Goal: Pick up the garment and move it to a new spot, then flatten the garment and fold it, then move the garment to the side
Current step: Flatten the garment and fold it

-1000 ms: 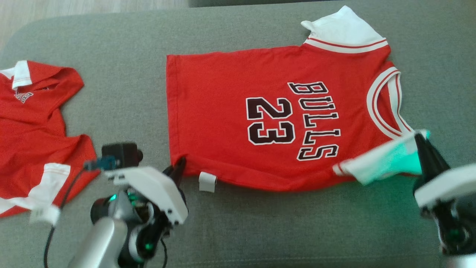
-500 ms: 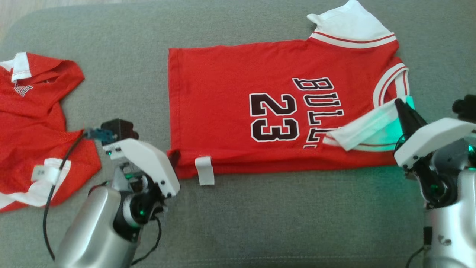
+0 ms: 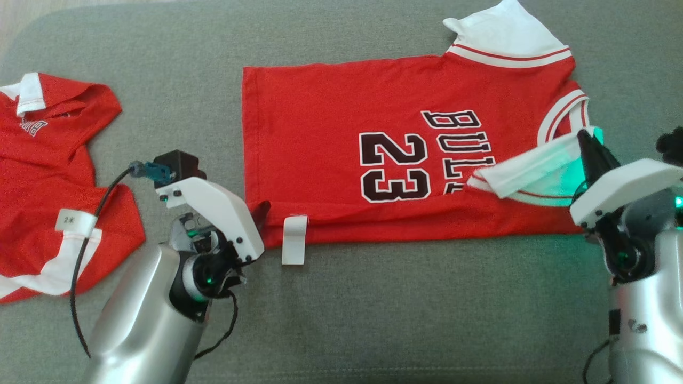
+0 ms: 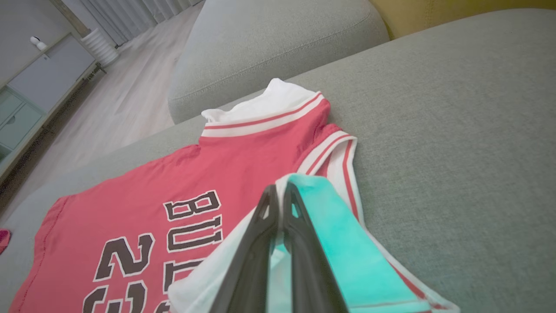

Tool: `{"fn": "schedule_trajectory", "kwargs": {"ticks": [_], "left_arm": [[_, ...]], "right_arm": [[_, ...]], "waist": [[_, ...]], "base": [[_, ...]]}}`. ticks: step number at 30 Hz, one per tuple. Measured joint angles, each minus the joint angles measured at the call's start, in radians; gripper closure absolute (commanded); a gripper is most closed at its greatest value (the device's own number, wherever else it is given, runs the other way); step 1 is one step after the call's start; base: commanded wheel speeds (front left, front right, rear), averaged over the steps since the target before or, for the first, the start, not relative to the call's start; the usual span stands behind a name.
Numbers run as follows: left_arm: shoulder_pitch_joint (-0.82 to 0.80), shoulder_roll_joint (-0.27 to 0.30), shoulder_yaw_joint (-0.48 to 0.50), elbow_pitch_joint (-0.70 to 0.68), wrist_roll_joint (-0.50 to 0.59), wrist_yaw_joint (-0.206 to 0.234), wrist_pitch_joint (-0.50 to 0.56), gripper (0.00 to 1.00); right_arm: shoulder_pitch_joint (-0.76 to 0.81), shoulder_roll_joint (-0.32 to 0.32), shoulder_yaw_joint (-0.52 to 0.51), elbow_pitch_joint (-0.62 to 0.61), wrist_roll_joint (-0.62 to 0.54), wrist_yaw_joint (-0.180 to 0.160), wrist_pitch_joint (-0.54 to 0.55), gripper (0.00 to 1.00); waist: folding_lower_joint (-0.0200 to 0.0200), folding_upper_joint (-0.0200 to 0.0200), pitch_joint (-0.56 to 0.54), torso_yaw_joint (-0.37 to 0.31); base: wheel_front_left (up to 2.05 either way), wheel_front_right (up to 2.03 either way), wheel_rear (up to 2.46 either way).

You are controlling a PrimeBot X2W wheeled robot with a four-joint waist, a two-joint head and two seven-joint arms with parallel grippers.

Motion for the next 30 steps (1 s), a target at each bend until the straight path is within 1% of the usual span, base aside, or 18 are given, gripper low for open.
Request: {"fn": "schedule_trajectory", "kwargs": {"ticks": [1,3,4,5,8,11,13,15,16,17,19,23,25,30], "left_arm": [[0.0,0.0,0.0,0.006,0.0,-0.003,0.0,0.54],[-0.001,0.0,0.001,0.015,-0.002,-0.004,-0.002,0.51],[-0.002,0.0,0.004,0.021,-0.001,-0.003,-0.005,0.16],[-0.005,0.0,0.006,0.029,-0.001,-0.003,-0.016,0.0],[-0.015,-0.001,0.016,0.039,-0.001,-0.002,-0.049,0.0],[-0.014,-0.005,0.042,0.021,-0.002,-0.001,-0.097,0.0],[-0.011,-0.001,0.05,-0.011,-0.006,-0.002,-0.122,0.0],[0.001,0.007,0.044,-0.052,0.007,-0.005,-0.141,0.0],[0.016,0.016,0.037,-0.073,0.013,-0.009,-0.139,0.0],[0.06,0.046,0.006,-0.098,0.033,-0.014,-0.123,0.0],[0.107,0.086,-0.026,-0.1,0.077,-0.013,-0.114,0.0],[0.144,0.156,-0.05,-0.11,0.139,-0.013,-0.104,0.0],[0.141,0.16,-0.052,-0.121,0.146,-0.013,-0.102,0.0],[0.14,0.161,-0.056,-0.148,0.151,-0.013,-0.106,0.0]], "right_arm": [[-0.008,0.0,-0.001,0.005,-0.005,0.0,-0.011,1.0],[-0.026,0.002,-0.01,0.023,-0.004,0.0,-0.027,1.0],[-0.033,0.003,-0.015,0.029,-0.005,0.0,-0.042,0.41],[-0.037,0.003,-0.02,0.033,-0.005,0.0,-0.054,0.0],[-0.035,0.004,-0.021,0.051,-0.004,0.0,-0.055,0.0],[-0.027,0.0,0.0,0.02,-0.006,0.0,-0.049,0.0],[-0.006,-0.016,0.028,-0.026,-0.02,0.0,-0.044,0.0],[0.037,-0.051,0.062,-0.064,-0.031,0.0,-0.013,0.0],[0.068,-0.071,0.075,-0.085,-0.04,0.0,0.004,0.0],[0.131,-0.103,0.088,-0.117,-0.048,0.0,0.047,0.0],[0.179,-0.131,0.099,-0.138,-0.049,0.0,0.088,0.0],[0.197,-0.18,0.102,-0.162,-0.069,0.0,0.136,0.0],[0.195,-0.198,0.099,-0.169,-0.076,0.0,0.145,0.0],[0.195,-0.198,0.095,-0.172,-0.077,0.0,0.147,0.0]], "waist": [[0.0,0.0,-0.001,-0.002],[0.0,0.0,-0.003,-0.004],[0.0,0.0,-0.004,-0.004],[0.0,0.0,-0.005,-0.004],[0.0,0.0,-0.008,-0.004],[0.0,0.0,-0.004,-0.008],[0.0,0.0,-0.001,-0.012],[0.0,0.0,0.003,-0.017],[0.0,0.0,0.007,-0.019],[0.0,0.0,0.017,-0.021],[0.0,0.0,0.027,-0.023],[0.0,0.0,0.044,-0.028],[0.0,0.0,0.051,-0.029],[0.0,0.0,0.055,-0.036]], "base": [[0.0,0.0,0.0],[0.0,0.0,0.0],[0.0,0.0,0.0],[0.0,0.0,0.0],[0.0,0.0,0.0],[0.0,0.0,0.0],[0.0,0.0,0.0],[0.0,0.0,0.0],[0.0,0.0,0.0],[0.0,0.0,0.0],[0.0,0.0,0.0],[0.0,0.0,0.0],[0.0,0.0,0.0],[0.0,0.0,0.0]]}}
